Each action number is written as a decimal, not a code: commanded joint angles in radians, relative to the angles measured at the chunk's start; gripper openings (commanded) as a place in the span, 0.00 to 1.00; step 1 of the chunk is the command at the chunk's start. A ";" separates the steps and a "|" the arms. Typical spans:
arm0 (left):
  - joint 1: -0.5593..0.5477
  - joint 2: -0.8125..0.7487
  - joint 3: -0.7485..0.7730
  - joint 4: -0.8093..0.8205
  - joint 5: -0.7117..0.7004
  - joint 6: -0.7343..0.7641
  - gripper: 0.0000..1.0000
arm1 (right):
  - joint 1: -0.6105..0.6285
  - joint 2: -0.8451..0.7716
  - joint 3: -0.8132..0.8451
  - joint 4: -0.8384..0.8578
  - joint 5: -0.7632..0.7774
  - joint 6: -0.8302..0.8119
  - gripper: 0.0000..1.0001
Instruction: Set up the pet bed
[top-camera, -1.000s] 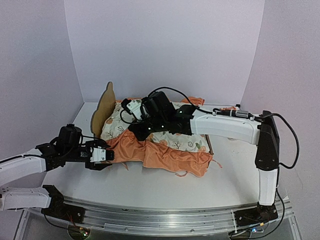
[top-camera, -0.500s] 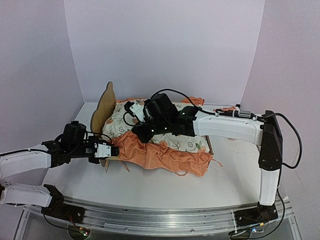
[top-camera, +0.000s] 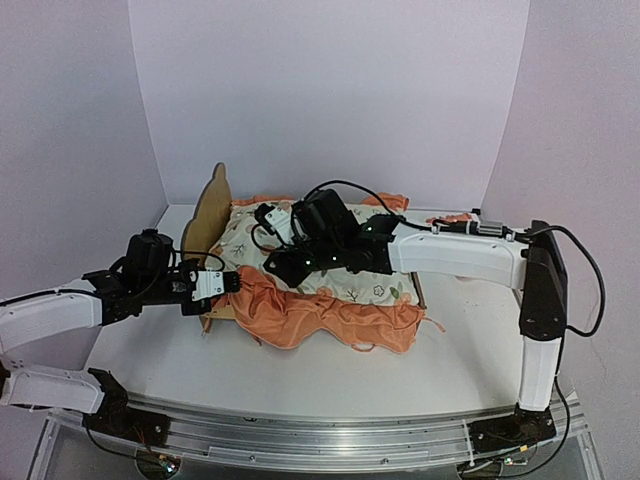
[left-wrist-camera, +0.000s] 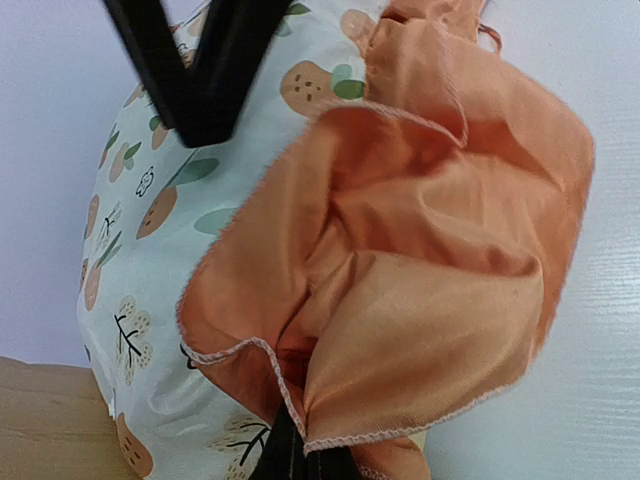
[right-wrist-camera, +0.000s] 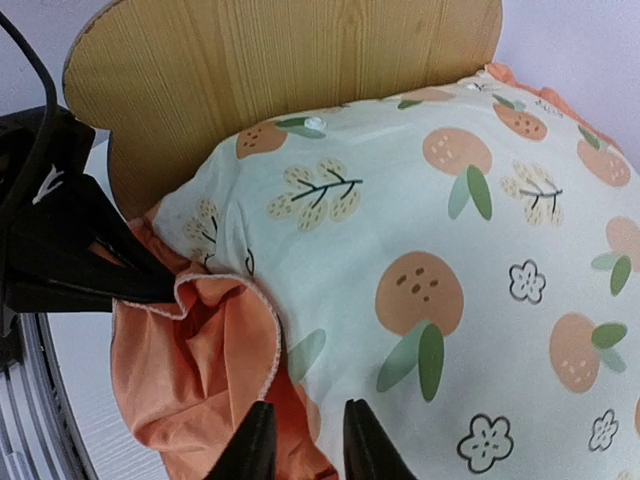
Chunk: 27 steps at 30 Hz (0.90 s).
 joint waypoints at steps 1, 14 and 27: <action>0.002 0.021 0.087 0.044 -0.027 -0.117 0.00 | 0.014 -0.110 -0.034 0.026 -0.009 0.087 0.32; 0.002 0.038 0.046 0.117 -0.057 -0.132 0.00 | 0.217 -0.161 -0.465 0.436 0.121 0.246 0.46; 0.003 0.021 0.029 0.122 -0.039 -0.159 0.00 | 0.233 0.288 -0.183 0.492 0.372 0.169 0.54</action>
